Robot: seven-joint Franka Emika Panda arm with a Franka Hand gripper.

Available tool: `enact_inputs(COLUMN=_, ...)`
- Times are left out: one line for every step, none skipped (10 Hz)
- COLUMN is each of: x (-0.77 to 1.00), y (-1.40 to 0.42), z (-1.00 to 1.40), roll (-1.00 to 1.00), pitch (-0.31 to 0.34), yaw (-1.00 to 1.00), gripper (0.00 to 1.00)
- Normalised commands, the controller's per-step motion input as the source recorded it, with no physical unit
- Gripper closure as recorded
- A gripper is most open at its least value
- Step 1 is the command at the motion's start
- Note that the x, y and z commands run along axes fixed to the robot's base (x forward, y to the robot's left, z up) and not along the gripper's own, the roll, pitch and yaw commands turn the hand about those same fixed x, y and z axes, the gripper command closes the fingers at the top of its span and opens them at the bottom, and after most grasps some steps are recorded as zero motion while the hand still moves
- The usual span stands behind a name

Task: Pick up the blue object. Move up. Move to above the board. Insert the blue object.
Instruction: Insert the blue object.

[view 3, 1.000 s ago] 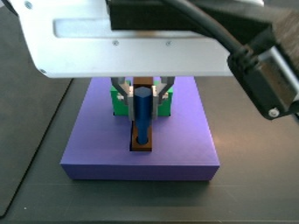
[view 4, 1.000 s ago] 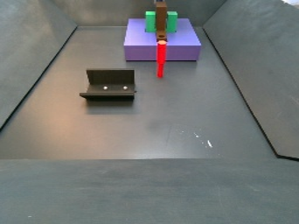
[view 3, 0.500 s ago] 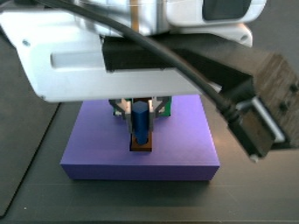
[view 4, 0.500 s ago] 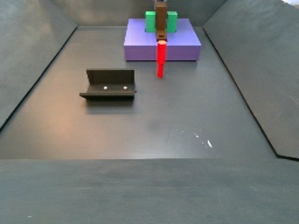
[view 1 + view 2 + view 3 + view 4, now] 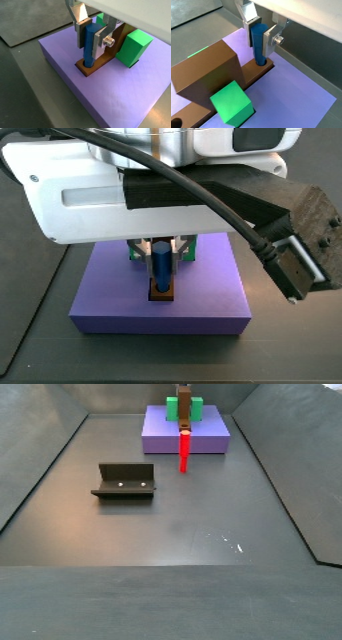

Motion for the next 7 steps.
enact_inputs(x=0.07, y=-0.21, z=-0.36, roll=0.31, pitch=0.000, yaw=0.01, gripper=1.00)
enact_inputs(x=0.01, y=-0.22, z=-0.50, roll=0.22, pitch=-0.046, yaw=0.02, gripper=1.00)
enact_inputs(x=0.00, y=-0.18, z=-0.51, roll=0.18, pitch=-0.077, yaw=0.05, gripper=1.00)
enact_inputs(x=0.01, y=-0.19, z=-0.57, roll=0.08, pitch=-0.116, yaw=0.04, gripper=1.00)
enact_inputs(x=0.00, y=0.00, z=-0.58, roll=0.00, pitch=-0.144, yaw=0.00, gripper=1.00)
enact_inputs(x=0.01, y=0.00, z=-0.57, roll=-0.01, pitch=-0.161, yaw=0.00, gripper=1.00)
enact_inputs(x=0.15, y=0.03, z=-0.65, roll=-0.08, pitch=-0.154, yaw=-0.02, gripper=1.00)
